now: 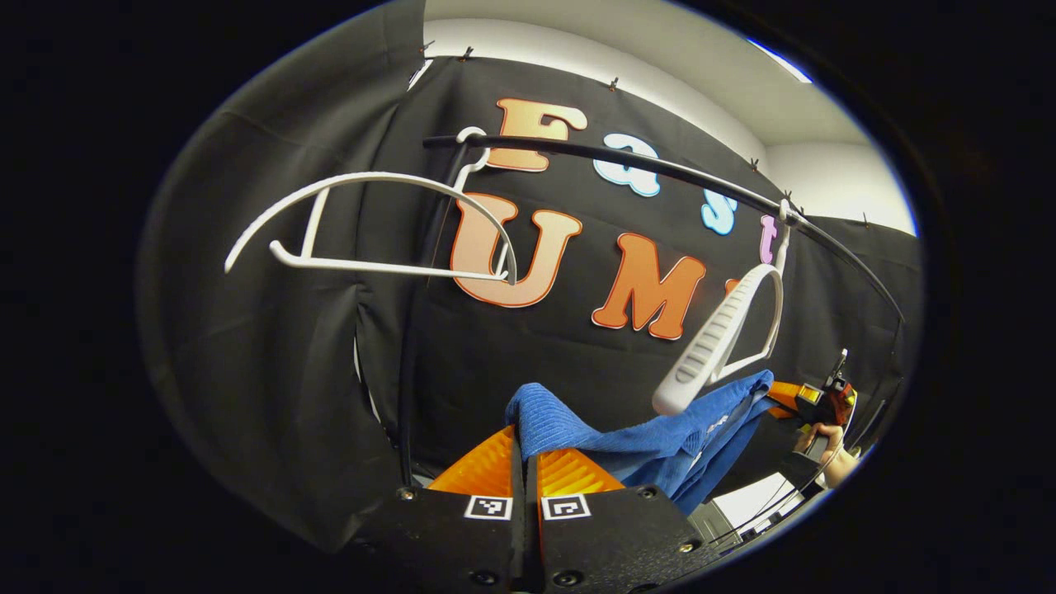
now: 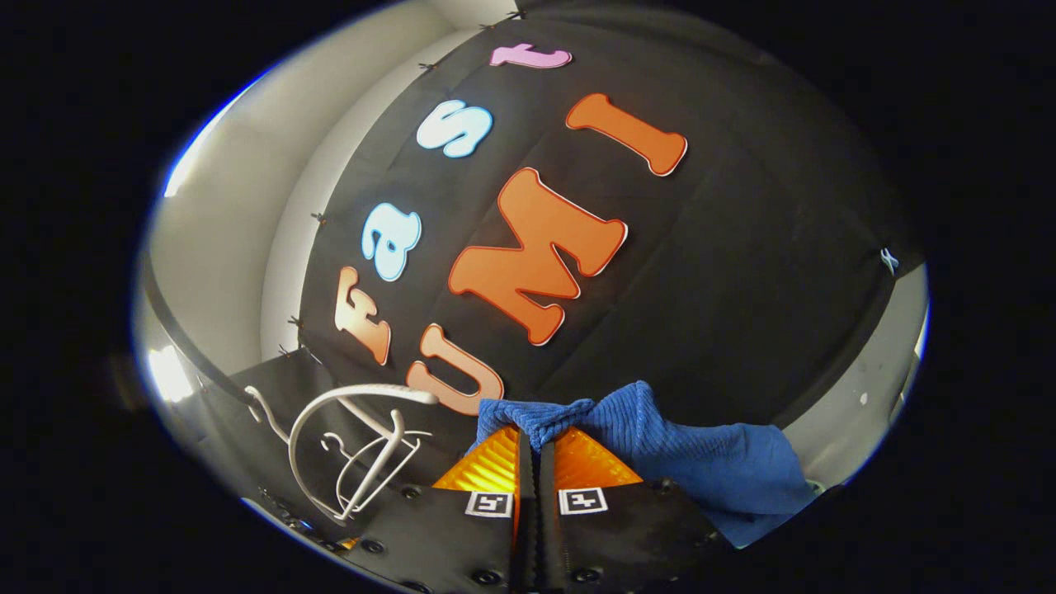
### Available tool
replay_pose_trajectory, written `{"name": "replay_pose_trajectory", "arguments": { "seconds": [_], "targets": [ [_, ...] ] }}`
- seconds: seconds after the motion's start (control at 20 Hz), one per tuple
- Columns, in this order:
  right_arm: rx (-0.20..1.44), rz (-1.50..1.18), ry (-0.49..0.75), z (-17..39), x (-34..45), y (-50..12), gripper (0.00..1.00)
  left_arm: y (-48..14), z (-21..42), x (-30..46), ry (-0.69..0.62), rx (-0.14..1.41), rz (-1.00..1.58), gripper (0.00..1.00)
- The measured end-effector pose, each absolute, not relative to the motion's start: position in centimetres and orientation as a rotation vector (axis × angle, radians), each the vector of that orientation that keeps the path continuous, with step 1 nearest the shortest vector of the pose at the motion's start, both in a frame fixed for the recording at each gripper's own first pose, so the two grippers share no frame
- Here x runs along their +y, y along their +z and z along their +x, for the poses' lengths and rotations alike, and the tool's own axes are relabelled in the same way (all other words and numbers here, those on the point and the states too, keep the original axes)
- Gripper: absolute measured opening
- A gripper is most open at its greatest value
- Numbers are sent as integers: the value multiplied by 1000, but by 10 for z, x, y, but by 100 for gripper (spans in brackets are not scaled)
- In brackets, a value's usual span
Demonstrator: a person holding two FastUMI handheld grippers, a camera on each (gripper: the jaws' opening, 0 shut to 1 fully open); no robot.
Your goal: Grasp the clothes on the hanger with both hands and then place them into the laundry hamper below.
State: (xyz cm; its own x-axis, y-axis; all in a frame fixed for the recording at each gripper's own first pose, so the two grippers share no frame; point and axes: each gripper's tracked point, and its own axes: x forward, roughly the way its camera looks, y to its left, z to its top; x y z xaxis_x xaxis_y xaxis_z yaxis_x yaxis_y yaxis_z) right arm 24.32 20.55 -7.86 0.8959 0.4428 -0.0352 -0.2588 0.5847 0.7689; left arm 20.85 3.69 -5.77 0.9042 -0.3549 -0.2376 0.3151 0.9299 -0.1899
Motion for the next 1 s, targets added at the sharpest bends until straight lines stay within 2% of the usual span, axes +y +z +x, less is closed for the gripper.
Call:
{"name": "replay_pose_trajectory", "arguments": {
  "seconds": [0.55,1.0],
  "targets": [
    [333,661,437,182,252,-119,7,-79,167,-7,-406,304,-83,0],
    [366,507,368,143,248,-145,7,-116,133,-48,-431,366,-56,0]
  ]
}}
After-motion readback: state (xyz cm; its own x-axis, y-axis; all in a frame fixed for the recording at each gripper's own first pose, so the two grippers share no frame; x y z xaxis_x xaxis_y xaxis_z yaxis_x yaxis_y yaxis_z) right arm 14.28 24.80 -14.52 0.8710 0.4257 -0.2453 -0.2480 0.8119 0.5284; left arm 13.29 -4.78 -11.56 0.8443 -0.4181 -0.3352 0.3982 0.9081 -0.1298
